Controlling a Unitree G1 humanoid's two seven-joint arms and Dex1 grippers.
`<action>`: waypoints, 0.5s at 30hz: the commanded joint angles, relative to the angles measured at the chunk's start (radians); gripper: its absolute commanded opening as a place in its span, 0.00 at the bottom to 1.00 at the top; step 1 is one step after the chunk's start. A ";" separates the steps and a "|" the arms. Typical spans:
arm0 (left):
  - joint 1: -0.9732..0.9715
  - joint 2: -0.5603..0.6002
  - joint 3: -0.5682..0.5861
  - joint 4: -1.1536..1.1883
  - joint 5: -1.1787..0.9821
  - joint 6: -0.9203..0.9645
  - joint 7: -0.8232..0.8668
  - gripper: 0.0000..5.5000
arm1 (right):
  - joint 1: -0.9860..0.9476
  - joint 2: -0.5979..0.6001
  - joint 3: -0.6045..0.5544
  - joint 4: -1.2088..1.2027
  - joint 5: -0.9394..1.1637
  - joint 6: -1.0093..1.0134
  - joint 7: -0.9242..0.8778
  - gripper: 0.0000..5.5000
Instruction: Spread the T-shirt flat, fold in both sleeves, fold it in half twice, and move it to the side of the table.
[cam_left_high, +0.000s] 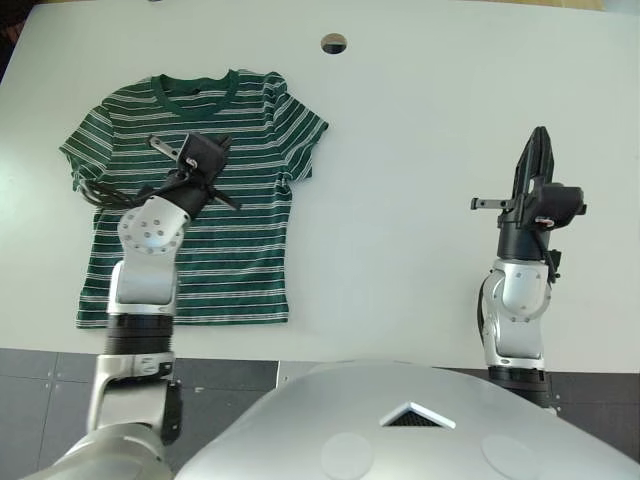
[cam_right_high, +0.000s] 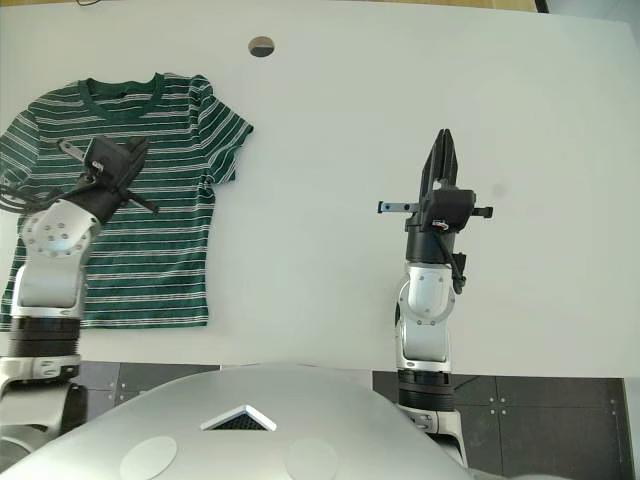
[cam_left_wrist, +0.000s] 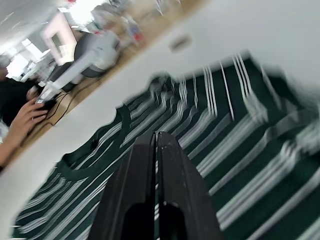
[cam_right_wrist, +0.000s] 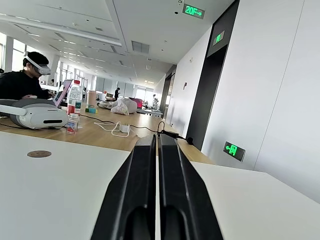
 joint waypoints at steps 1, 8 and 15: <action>-0.008 0.078 -0.113 0.044 0.154 0.026 -0.047 0.02 | -0.022 0.000 -0.012 0.007 0.010 0.015 0.000 0.02; -0.094 -0.017 -0.253 0.103 0.234 0.162 -0.104 0.02 | -0.042 -0.002 -0.017 0.022 0.024 0.015 0.006 0.02; -0.151 -0.169 -0.404 0.101 0.251 0.217 -0.139 0.02 | -0.055 -0.006 -0.018 0.025 0.030 0.012 0.011 0.02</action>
